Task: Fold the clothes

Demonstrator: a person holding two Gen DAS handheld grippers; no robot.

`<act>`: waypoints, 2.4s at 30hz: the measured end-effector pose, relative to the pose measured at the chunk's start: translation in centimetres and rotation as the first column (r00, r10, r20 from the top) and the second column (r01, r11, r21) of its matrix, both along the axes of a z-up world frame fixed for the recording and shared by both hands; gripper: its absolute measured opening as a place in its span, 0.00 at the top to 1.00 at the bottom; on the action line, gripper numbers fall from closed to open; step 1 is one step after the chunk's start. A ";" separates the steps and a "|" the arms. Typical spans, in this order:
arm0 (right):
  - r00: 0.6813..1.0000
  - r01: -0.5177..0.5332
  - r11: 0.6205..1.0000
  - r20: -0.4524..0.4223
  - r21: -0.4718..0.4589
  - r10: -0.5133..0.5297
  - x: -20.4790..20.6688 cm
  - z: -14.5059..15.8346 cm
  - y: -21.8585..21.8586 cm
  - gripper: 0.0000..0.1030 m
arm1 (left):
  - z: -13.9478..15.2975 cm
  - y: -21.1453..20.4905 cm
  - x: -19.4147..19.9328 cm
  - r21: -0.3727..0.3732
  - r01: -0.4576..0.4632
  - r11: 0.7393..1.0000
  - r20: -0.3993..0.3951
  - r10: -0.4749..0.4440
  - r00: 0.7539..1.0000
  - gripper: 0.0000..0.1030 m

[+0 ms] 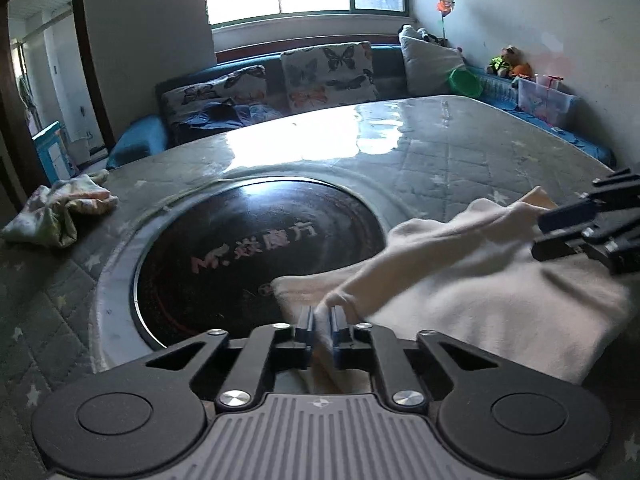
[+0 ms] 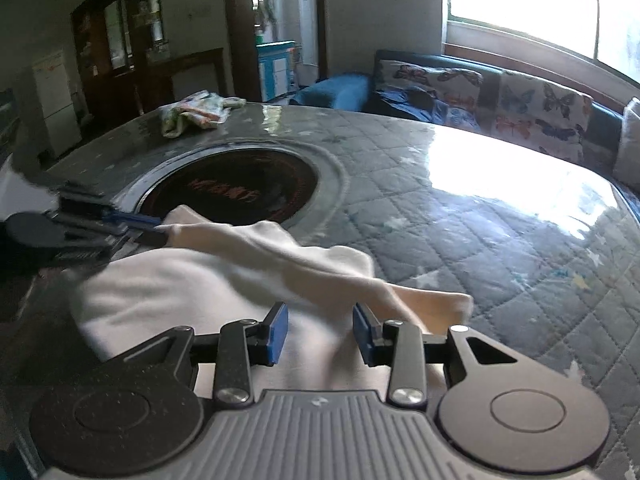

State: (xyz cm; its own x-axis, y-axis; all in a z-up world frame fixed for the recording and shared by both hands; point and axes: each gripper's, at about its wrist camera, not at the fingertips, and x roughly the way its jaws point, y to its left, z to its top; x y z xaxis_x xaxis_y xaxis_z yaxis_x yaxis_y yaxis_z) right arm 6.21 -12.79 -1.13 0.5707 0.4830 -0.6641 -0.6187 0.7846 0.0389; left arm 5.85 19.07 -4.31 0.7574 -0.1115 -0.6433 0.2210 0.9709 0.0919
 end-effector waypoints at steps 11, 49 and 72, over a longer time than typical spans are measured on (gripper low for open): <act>0.966 -0.251 0.968 0.068 -0.012 0.251 -3.3 1.1 6.2 0.62 | 1.8 -1.5 0.2 0.167 0.144 0.975 0.063 -0.156 0.986 0.95; 0.991 0.135 0.989 -0.027 0.054 -0.134 -2.3 0.6 -6.8 0.67 | 1.9 -2.7 -3.8 -0.052 0.083 0.995 0.013 -0.083 0.996 0.41; 0.982 0.188 0.980 -0.039 0.068 -0.185 0.0 -0.6 -7.5 0.96 | 0.1 -10.9 -4.6 -0.133 0.282 0.950 -0.004 -0.285 0.958 0.00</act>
